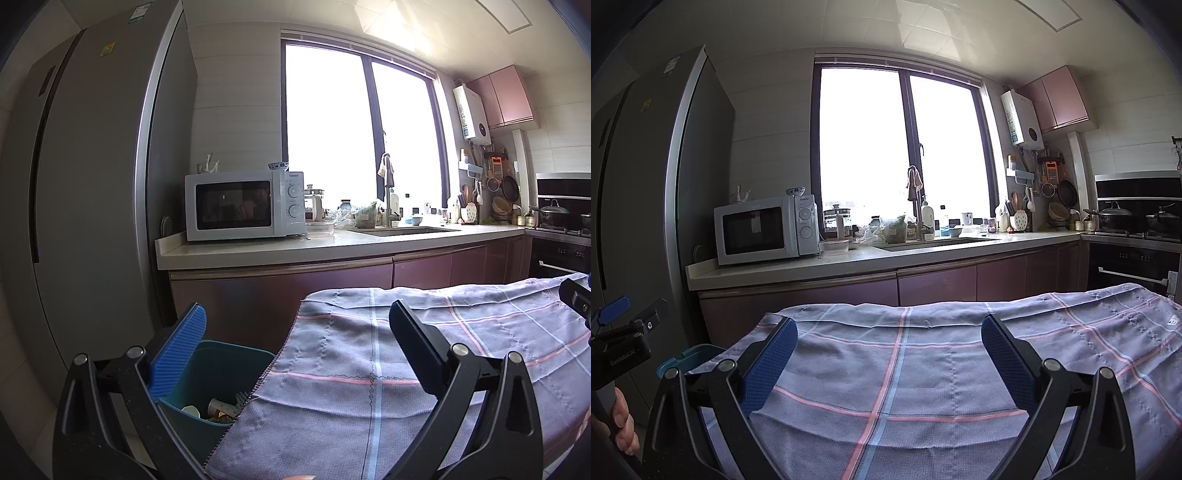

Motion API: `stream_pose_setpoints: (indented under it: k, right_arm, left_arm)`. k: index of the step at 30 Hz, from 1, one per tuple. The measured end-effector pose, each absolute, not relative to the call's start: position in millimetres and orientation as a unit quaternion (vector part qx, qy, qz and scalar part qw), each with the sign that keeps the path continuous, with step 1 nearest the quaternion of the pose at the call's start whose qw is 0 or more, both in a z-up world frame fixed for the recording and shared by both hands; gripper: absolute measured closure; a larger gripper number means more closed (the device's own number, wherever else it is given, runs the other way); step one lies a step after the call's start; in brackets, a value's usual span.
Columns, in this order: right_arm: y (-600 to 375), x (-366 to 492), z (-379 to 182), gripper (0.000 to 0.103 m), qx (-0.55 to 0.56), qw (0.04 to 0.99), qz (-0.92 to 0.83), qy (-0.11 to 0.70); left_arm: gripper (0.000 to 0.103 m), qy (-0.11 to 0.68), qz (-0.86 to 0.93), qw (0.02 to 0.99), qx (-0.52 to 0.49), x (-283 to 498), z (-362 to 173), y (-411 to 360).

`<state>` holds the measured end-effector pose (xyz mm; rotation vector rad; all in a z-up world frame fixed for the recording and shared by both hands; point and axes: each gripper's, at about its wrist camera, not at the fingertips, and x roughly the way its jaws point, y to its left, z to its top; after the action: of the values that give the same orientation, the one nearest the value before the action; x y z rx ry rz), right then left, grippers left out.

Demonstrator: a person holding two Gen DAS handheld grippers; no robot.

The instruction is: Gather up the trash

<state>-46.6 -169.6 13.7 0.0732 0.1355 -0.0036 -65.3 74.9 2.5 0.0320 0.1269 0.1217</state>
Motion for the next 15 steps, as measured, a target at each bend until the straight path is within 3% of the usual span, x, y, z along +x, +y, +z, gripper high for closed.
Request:
stream_pose_setpoints:
  k: [15]
  right_arm:
    - [-169.4, -47.2, 12.0, 0.007, 0.039, 0.997, -0.003, 0.072]
  left_arm:
    - [0.006, 0.067, 0.06, 0.996, 0.017, -64.8, -0.2, 73.5]
